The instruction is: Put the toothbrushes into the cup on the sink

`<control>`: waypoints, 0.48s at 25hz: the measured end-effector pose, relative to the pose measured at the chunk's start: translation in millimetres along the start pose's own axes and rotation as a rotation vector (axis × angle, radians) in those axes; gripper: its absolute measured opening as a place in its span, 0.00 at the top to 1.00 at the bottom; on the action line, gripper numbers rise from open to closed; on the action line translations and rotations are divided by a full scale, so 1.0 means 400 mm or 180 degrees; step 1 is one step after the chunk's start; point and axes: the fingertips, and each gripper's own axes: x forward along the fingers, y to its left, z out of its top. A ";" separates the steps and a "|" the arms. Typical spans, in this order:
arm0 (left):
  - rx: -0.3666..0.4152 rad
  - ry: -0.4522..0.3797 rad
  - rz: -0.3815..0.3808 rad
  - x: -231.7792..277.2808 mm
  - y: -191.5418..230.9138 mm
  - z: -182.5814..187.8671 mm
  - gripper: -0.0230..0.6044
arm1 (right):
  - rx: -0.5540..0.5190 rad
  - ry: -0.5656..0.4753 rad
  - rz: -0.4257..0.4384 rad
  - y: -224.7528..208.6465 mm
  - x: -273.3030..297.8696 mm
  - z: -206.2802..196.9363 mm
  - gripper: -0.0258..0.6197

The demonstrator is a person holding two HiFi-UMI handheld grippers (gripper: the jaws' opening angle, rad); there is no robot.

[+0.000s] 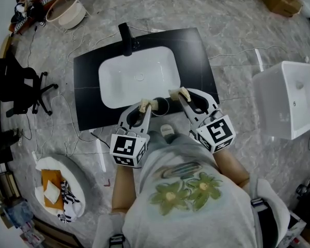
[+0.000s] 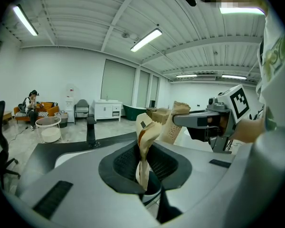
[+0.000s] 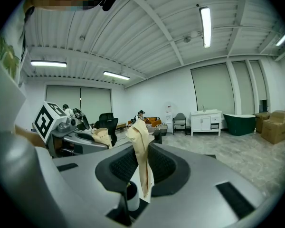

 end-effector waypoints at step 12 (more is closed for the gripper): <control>0.0041 0.0100 0.0004 0.015 0.013 -0.031 0.87 | 0.0012 0.0061 -0.0007 -0.003 0.013 -0.012 0.84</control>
